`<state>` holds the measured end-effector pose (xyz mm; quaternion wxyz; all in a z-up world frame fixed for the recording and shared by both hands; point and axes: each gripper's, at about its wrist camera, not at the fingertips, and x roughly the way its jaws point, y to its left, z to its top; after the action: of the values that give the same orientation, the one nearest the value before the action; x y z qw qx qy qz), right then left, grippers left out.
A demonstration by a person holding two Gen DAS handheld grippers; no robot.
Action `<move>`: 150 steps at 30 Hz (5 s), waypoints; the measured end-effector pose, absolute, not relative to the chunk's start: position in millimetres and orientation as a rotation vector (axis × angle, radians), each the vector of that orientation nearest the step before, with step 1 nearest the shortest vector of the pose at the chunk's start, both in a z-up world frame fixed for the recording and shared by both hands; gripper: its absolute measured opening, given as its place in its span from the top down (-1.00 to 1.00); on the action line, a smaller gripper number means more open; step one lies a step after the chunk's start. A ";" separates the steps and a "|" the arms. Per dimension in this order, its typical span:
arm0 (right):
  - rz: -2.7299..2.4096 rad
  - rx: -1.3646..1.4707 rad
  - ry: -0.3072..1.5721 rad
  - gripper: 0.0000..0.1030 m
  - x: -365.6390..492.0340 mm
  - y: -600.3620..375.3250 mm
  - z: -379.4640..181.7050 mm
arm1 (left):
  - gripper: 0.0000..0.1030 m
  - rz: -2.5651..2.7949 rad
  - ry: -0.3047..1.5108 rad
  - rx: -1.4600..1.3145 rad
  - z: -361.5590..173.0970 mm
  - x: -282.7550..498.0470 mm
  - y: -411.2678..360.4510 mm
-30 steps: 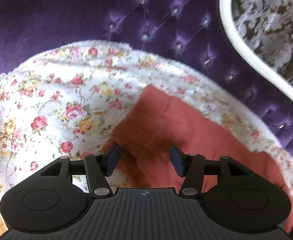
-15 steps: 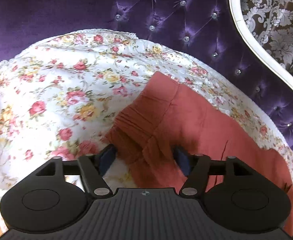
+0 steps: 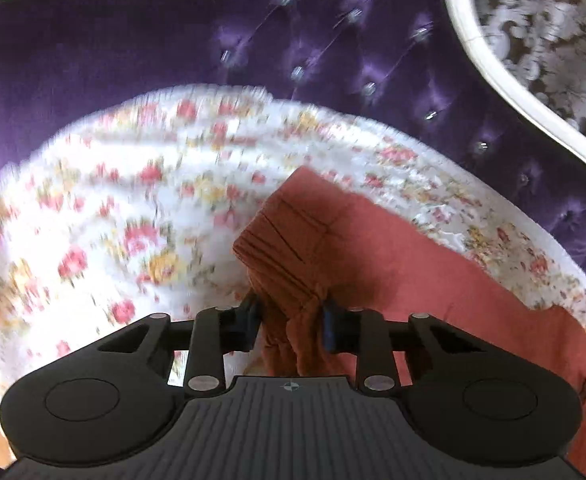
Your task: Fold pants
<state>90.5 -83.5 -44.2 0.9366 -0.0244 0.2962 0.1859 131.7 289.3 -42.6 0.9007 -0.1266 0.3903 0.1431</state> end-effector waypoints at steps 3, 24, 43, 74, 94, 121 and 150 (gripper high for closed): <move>0.369 -0.019 0.605 0.29 87.8 -93.9 -44.9 | 0.50 0.268 0.737 -0.149 -15.5 123.8 263.8; 0.164 0.221 0.589 0.29 56.4 -217.2 -68.3 | 0.50 -0.400 0.603 0.295 40.6 70.3 -40.1; 0.030 0.371 0.528 0.27 29.3 -278.1 -69.7 | 0.47 -0.539 0.748 0.336 -47.3 67.6 -103.2; 0.072 0.199 0.485 0.21 41.8 -263.7 -51.1 | 0.32 -0.454 0.719 0.224 -24.6 58.1 -22.3; 0.115 0.017 0.642 0.39 30.1 -213.7 -88.0 | 0.32 -0.228 0.905 0.075 -42.8 100.2 34.6; 0.062 -0.016 0.566 0.88 40.0 -217.9 -76.3 | 0.31 -0.171 0.994 0.082 -62.1 116.9 44.0; 0.129 0.392 0.555 0.78 76.0 -264.7 -77.6 | 0.30 -0.147 0.958 0.110 -49.4 111.8 64.7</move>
<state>76.0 -264.7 -77.6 0.9408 0.1923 0.2720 0.0632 111.8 64.7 -49.4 0.8834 0.0526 0.4602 -0.0707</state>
